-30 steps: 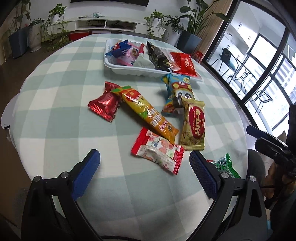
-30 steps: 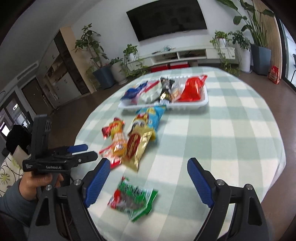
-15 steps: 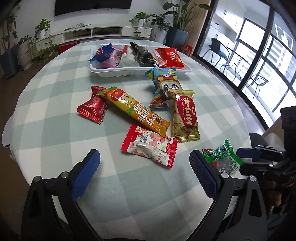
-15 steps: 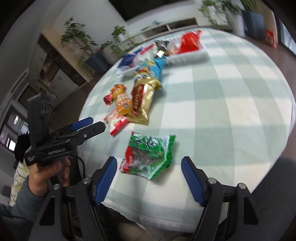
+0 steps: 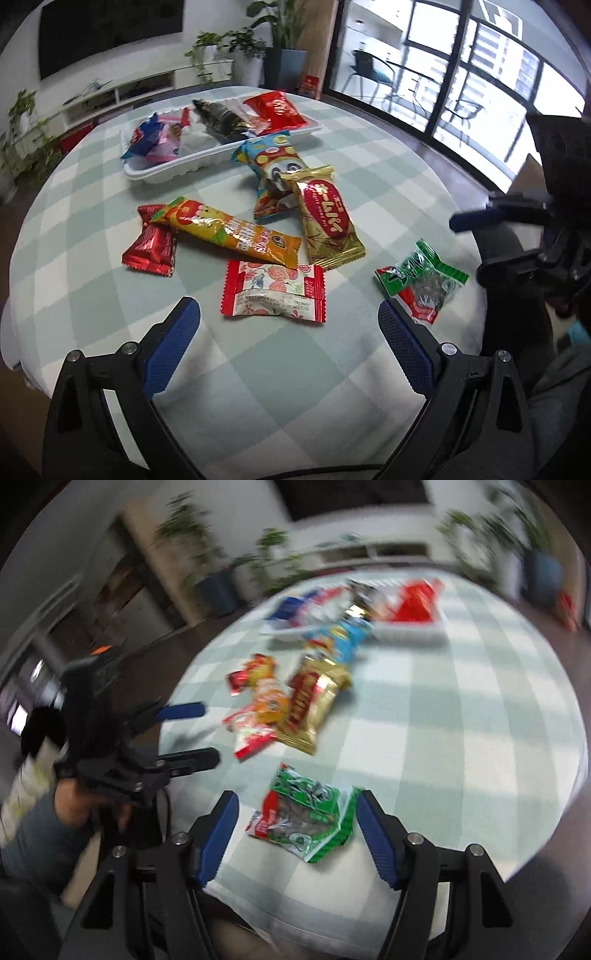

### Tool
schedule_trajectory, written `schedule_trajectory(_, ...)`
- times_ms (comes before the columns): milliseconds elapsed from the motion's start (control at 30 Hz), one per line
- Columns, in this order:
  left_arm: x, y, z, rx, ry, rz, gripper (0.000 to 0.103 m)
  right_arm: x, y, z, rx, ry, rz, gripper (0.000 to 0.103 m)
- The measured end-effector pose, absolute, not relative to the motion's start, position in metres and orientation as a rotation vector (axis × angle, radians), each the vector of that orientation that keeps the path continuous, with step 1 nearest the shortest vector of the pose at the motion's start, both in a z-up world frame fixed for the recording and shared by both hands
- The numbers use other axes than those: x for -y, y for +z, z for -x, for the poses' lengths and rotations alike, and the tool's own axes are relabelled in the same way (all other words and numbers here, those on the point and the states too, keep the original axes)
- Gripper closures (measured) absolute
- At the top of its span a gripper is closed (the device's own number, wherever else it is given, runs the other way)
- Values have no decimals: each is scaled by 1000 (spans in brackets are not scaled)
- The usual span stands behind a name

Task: Organize snacks
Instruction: 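Move the right tool toward the green-and-red snack bag and the left toward the strawberry candy packet, then grasp the green-and-red bag with the right tool while the left tool grasps the pink-and-white strawberry candy packet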

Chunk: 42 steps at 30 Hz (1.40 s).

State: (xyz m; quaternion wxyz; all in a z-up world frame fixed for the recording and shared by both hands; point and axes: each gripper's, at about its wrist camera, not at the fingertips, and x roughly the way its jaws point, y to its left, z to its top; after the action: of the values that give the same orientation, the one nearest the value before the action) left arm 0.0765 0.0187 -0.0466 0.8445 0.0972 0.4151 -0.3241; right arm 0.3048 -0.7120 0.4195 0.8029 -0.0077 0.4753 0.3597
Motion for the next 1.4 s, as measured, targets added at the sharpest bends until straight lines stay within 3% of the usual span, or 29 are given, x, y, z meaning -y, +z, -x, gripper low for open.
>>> schedule_trajectory(133, -5, -44, -71, -803, -795, -411, 5, 691, 424, -291, -946, 910, 315, 26)
schedule_trajectory(267, 9, -50, -76, -772, -817, -597, 5, 681, 411, -291, -951, 997, 422, 26)
schedule_trajectory(433, 14, -72, -95, -916, -820, -621, 5, 676, 398, -305, -988, 1017, 426, 26)
schedule_trajectory(633, 8, -69, -99, -871, -896, -559, 5, 673, 386, -312, -1047, 1039, 410, 26)
schedule_trajectory(933, 16, -79, -120, -946, -947, -572, 5, 669, 375, -308, -1073, 1054, 436, 26)
schedule_trajectory(1133, 17, -79, -115, -941, -990, -568, 19, 670, 376, -313, -1072, 1045, 436, 28)
schedule_trajectory(1267, 15, -76, -111, -940, -1001, -545, 35, 667, 374, -313, -1081, 1054, 441, 32)
schedule_trajectory(1400, 15, -75, -104, -936, -986, -541, 38, 667, 373, -312, -1085, 1067, 431, 36)
